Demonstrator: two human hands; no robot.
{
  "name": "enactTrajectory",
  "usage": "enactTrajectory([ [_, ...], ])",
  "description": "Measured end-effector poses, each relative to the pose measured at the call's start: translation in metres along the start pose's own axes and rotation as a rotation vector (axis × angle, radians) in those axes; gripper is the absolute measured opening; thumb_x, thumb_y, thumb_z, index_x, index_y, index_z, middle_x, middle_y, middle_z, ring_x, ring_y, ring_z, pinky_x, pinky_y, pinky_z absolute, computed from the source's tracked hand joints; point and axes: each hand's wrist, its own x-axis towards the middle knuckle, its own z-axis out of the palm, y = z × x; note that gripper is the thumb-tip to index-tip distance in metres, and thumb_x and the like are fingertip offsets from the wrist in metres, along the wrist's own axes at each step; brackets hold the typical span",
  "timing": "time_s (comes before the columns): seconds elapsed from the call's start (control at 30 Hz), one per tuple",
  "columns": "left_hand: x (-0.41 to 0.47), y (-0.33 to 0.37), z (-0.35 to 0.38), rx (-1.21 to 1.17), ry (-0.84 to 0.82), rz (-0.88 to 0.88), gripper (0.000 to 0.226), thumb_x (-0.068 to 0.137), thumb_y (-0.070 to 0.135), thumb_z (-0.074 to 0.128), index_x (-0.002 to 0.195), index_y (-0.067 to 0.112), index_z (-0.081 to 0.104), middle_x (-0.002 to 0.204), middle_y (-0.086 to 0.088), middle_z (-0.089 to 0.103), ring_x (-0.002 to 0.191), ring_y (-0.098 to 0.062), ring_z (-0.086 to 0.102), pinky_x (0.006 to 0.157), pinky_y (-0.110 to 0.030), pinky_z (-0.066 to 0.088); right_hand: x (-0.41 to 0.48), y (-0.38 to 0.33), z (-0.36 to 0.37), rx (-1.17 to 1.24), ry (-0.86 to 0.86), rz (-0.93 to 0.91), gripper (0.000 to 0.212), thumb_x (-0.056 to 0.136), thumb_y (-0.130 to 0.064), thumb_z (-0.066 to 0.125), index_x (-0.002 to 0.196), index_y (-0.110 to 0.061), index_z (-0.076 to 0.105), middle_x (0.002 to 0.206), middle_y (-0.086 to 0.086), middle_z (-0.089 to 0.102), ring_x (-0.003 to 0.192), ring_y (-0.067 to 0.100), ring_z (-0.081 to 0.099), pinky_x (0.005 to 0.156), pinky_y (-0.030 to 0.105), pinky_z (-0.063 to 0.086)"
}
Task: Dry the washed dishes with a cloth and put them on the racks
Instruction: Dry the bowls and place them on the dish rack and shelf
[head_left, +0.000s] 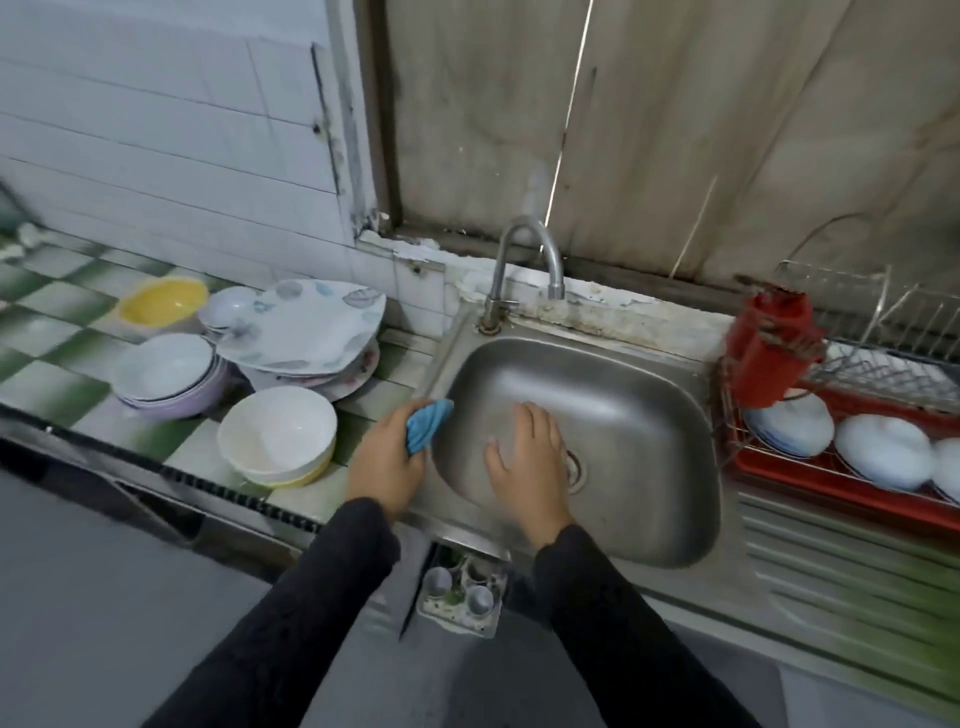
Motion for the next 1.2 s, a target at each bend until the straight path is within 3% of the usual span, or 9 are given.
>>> enactTrajectory([
  [0.2, 0.011, -0.072, -0.083, 0.087, 0.044, -0.038, 0.055, 0.077, -0.002, 0.059, 0.127, 0.023, 0.060, 0.119, -0.001, 0.066, 0.105, -0.024, 0.060, 0.084, -0.027, 0.043, 0.006, -0.097, 0.065, 0.065, -0.100, -0.089, 0.057, 0.101, -0.031, 0.052, 0.151, -0.006, 0.038, 0.156, 0.009, 0.040, 0.148, 0.028, 0.026, 0.123, 0.035, 0.014],
  [0.33, 0.007, -0.107, -0.129, 0.086, 0.090, -0.074, 0.056, 0.074, -0.003, 0.055, 0.123, 0.023, 0.063, 0.120, 0.000, 0.066, 0.106, -0.022, 0.060, 0.087, -0.029, 0.045, 0.011, -0.146, 0.098, 0.042, -0.138, -0.140, 0.054, 0.099, -0.030, 0.054, 0.145, -0.004, 0.045, 0.146, 0.013, 0.049, 0.140, 0.031, 0.038, 0.119, 0.041, 0.027],
  [0.5, 0.006, -0.147, -0.170, 0.084, 0.137, -0.148, 0.053, 0.079, 0.000, 0.057, 0.123, 0.029, 0.062, 0.119, 0.007, 0.066, 0.105, -0.016, 0.059, 0.087, -0.030, 0.046, 0.022, -0.193, 0.135, -0.022, -0.195, -0.190, 0.052, 0.099, -0.034, 0.052, 0.145, -0.010, 0.046, 0.141, 0.010, 0.054, 0.135, 0.029, 0.040, 0.112, 0.040, 0.026],
  [0.63, 0.017, -0.182, -0.195, 0.076, 0.169, -0.215, 0.049, 0.082, 0.005, 0.061, 0.122, 0.032, 0.062, 0.115, 0.007, 0.067, 0.101, -0.016, 0.061, 0.087, -0.033, 0.049, 0.040, -0.218, 0.174, -0.015, -0.242, -0.213, 0.051, 0.098, -0.033, 0.053, 0.143, -0.010, 0.048, 0.143, 0.011, 0.053, 0.141, 0.032, 0.036, 0.115, 0.044, 0.026],
  [0.97, 0.118, -0.263, -0.256, 0.131, 0.154, -0.303, 0.052, 0.079, -0.002, 0.055, 0.124, 0.022, 0.061, 0.117, -0.002, 0.066, 0.101, -0.024, 0.059, 0.081, -0.028, 0.040, 0.139, -0.296, 0.263, 0.020, -0.308, -0.241, 0.050, 0.098, -0.028, 0.053, 0.142, -0.005, 0.048, 0.141, 0.014, 0.053, 0.137, 0.034, 0.039, 0.119, 0.044, 0.026],
  [1.2, 0.182, -0.307, -0.285, 0.095, 0.174, -0.342, 0.044, 0.083, 0.000, 0.051, 0.119, 0.025, 0.061, 0.104, 0.001, 0.067, 0.090, -0.021, 0.059, 0.075, -0.030, 0.045, 0.210, -0.344, 0.297, -0.014, -0.338, -0.239, 0.037, 0.099, -0.028, 0.051, 0.130, -0.009, 0.054, 0.129, 0.011, 0.059, 0.124, 0.028, 0.048, 0.106, 0.037, 0.038],
])
